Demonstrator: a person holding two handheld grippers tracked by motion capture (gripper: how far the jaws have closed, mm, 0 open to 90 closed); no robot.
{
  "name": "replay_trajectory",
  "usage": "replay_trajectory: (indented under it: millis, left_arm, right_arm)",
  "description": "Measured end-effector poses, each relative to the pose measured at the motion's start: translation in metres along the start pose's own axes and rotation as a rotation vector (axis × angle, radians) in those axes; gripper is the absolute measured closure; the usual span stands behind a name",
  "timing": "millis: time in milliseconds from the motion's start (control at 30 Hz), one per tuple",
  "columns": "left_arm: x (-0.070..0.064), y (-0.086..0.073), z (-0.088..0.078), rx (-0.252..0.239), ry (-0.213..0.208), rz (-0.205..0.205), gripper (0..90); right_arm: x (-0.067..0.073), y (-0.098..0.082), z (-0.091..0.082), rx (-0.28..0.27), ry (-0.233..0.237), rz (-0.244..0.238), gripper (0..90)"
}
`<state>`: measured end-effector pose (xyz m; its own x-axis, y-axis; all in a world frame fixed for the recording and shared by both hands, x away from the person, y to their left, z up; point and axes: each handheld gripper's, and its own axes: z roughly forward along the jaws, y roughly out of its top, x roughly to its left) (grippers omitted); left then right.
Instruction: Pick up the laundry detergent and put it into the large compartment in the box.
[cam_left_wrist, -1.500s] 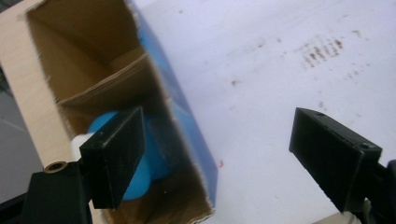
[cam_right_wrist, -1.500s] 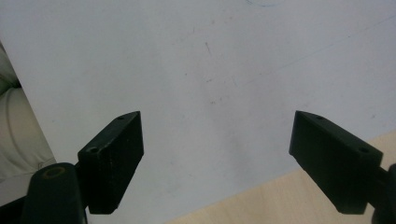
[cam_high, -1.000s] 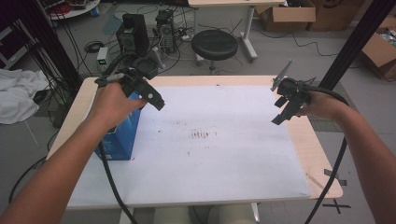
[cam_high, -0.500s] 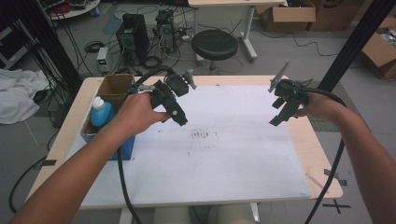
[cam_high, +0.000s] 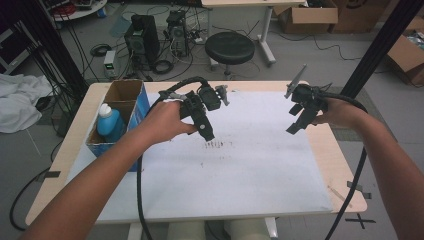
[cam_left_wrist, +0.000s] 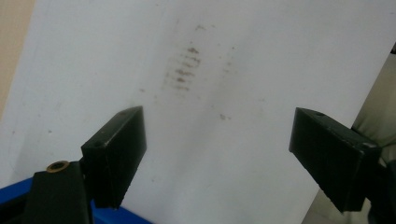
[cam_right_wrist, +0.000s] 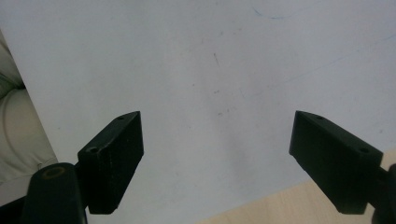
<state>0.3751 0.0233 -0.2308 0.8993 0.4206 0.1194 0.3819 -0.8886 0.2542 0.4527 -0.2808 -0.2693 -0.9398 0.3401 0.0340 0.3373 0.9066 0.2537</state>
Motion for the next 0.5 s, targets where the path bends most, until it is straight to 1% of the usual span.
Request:
replay_trajectory:
  millis: [33,133,367,500]
  left_arm:
    - [-0.0005,0.0015,0.0018,0.002,-0.006,0.011,19.6]
    - [-0.0002,0.0025,0.0037,0.001,-0.009,0.019,19.6]
    - [-0.0005,0.0024,0.0052,0.003,-0.002,0.021,19.7]
    - [-0.0004,0.0018,0.0057,0.006,-0.006,0.026,19.7]
  right_arm:
    - [-0.0004,0.0007,0.0001,0.001,0.001,-0.002,17.4]
    - [-0.0007,0.0012,0.0002,0.003,-0.001,-0.001,17.4]
    - [0.0012,0.0024,0.0005,0.006,0.0,-0.006,17.3]
    - [0.0018,0.0035,0.0015,0.009,0.001,-0.008,17.4]
